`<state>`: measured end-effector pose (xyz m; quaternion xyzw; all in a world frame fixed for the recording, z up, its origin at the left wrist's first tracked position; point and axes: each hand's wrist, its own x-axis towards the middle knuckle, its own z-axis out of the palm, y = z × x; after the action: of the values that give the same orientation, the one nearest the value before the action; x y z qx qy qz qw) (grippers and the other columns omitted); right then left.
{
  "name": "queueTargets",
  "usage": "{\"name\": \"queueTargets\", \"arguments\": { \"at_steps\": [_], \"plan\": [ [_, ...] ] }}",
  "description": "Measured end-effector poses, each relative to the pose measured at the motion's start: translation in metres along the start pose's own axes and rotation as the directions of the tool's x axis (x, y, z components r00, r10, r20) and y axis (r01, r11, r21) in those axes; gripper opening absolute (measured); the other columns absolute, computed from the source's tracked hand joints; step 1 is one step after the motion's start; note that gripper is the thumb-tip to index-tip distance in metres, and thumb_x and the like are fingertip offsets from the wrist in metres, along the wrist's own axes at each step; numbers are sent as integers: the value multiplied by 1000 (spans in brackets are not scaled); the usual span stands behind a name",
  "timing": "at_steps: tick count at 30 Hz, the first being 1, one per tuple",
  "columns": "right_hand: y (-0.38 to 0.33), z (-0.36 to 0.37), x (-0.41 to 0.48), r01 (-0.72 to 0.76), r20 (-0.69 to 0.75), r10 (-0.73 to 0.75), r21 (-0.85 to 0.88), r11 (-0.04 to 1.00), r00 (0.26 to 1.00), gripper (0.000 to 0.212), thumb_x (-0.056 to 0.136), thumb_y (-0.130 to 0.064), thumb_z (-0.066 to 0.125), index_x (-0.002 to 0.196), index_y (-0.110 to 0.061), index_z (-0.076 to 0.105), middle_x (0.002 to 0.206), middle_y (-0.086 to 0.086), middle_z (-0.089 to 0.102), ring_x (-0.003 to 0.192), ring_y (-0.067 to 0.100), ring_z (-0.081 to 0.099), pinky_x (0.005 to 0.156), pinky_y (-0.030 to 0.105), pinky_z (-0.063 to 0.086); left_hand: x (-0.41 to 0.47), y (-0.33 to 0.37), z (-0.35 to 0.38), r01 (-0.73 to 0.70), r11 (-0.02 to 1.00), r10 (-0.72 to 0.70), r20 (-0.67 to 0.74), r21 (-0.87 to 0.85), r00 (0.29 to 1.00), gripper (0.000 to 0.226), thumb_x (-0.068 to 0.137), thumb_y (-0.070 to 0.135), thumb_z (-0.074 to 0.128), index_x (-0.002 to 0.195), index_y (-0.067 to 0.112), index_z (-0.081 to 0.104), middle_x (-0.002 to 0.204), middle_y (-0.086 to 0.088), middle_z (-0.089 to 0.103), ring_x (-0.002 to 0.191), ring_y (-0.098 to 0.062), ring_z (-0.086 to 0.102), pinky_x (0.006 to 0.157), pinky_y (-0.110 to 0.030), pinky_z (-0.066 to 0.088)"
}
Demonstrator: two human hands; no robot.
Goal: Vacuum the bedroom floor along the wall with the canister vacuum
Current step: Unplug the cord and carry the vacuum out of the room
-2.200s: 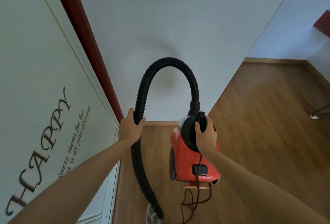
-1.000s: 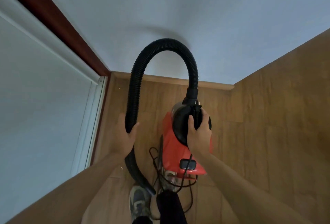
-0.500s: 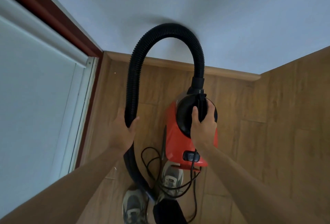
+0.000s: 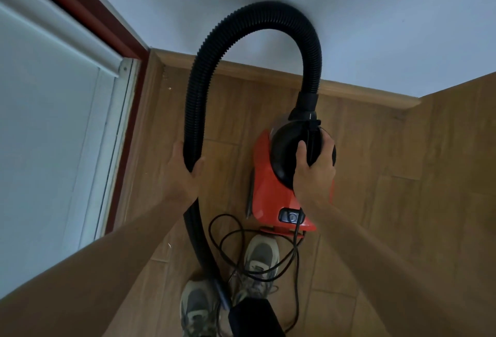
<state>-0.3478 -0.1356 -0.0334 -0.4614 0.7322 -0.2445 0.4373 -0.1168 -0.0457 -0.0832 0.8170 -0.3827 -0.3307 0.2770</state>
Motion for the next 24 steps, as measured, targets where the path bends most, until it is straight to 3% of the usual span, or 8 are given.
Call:
{"name": "queueTargets", "arguments": {
  "at_steps": [3, 7, 11, 16, 24],
  "plan": [
    [6, 5, 3, 14, 5, -14, 5, 1000, 1000, 47, 102, -31, 50, 147, -27, 36, 129, -11, 54, 115, 5, 49, 100, 30, 46, 8, -11, 4, 20, 1000, -19, -16, 18, 1000, 22, 97, 34, 60, 111, 20, 50, 99, -4, 64, 85, -20, 64, 77, -41, 58],
    [14, 11, 5, 21, 9, -21, 3, 1000, 1000, 47, 102, -30, 50, 147, -28, 35, 125, -15, 52, 110, 2, 50, 94, 21, 43, 14, -16, 13, 52, 998, -51, -33, 37, 998, 27, 96, 32, 61, 116, 17, 51, 98, 2, 63, 81, -11, 63, 73, -32, 57],
    [24, 18, 1, 2, 7, -2, 9, 1000, 1000, 51, 102, -31, 49, 150, -29, 31, 132, -9, 55, 107, 0, 53, 76, 1, 36, 19, -22, 20, 50, 999, -49, -38, 6, 998, 28, 96, 31, 62, 118, 18, 52, 99, 6, 62, 83, -10, 62, 75, -27, 53],
    [29, 18, -2, -8, -8, 8, -23, 1000, 1000, 51, 103, -30, 47, 151, -28, 29, 122, -13, 51, 83, -23, 49, 64, -5, 37, 23, -25, 21, 87, 996, -87, -37, -11, 995, 30, 96, 28, 63, 120, 16, 52, 105, 3, 62, 91, -15, 62, 81, -30, 52],
    [20, 5, -8, -57, 45, 62, -102, 993, 997, 55, 105, -27, 44, 154, -28, 20, 137, 2, 52, 98, 10, 49, 62, 7, 34, 23, -3, 9, 125, 992, -125, 9, 1, 992, 33, 96, 16, 61, 126, 8, 48, 111, -7, 60, 94, -19, 59, 81, -31, 52]
  ]
}}
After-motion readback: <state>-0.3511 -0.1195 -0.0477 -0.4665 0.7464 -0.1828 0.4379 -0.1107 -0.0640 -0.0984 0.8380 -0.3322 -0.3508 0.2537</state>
